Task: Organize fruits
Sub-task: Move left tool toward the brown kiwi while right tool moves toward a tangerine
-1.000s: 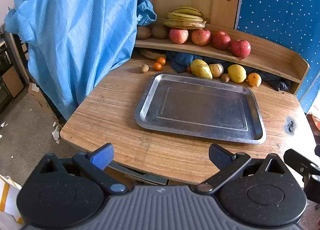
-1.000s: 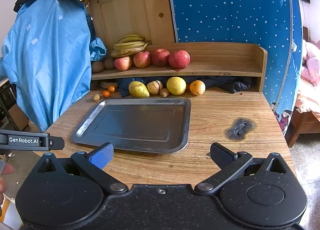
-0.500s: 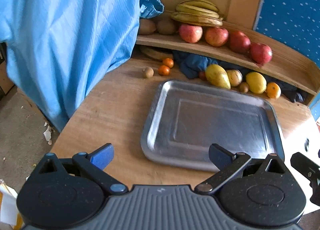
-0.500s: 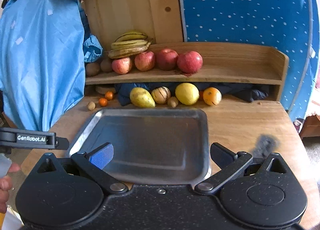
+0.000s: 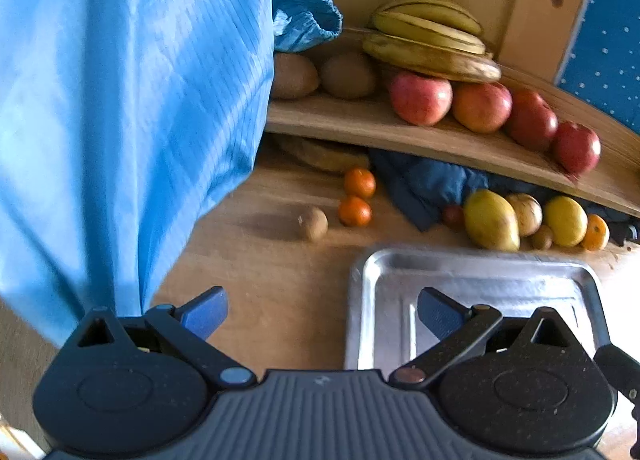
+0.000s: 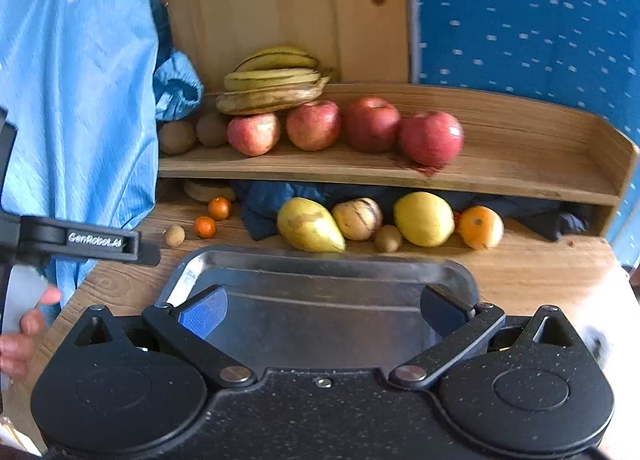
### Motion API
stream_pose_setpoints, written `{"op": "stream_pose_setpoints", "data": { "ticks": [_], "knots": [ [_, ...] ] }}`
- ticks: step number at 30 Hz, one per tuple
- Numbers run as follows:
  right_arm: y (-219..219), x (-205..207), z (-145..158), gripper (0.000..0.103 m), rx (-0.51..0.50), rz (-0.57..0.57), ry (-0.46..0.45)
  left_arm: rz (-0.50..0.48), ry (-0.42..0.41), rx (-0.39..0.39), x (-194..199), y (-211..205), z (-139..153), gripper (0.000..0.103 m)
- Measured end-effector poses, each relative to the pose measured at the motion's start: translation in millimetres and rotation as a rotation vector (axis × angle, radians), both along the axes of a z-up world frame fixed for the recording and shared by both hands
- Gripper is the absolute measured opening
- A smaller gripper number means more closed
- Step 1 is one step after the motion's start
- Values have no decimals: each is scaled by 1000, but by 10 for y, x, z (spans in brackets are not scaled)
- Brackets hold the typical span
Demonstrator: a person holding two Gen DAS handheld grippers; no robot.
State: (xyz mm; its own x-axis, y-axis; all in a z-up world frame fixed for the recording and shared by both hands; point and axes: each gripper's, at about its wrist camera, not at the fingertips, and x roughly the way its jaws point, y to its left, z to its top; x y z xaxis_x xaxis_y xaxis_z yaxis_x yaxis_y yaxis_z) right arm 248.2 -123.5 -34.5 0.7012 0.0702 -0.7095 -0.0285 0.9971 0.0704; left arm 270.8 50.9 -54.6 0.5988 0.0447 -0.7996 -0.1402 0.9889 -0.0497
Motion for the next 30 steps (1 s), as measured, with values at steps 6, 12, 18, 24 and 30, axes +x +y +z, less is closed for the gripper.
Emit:
{"op": "stream_pose_setpoints", "data": {
  "ticks": [6, 12, 18, 24, 30],
  "knots": [
    [252, 325, -52, 102, -63, 94, 13, -13, 12, 1, 313, 218, -156, 103],
    [439, 656, -126, 102, -85, 204, 21, 9, 40, 0, 516, 369, -315, 103],
    [600, 958, -169, 99, -96, 332, 18, 30, 50, -16, 617, 432, -416, 102],
    [756, 1201, -315, 92, -137, 418, 40, 31, 58, -29, 700, 458, -494, 100],
    [850, 1389, -459, 80, -152, 464, 68, 25, 54, -57, 727, 515, -534, 91]
  ]
}}
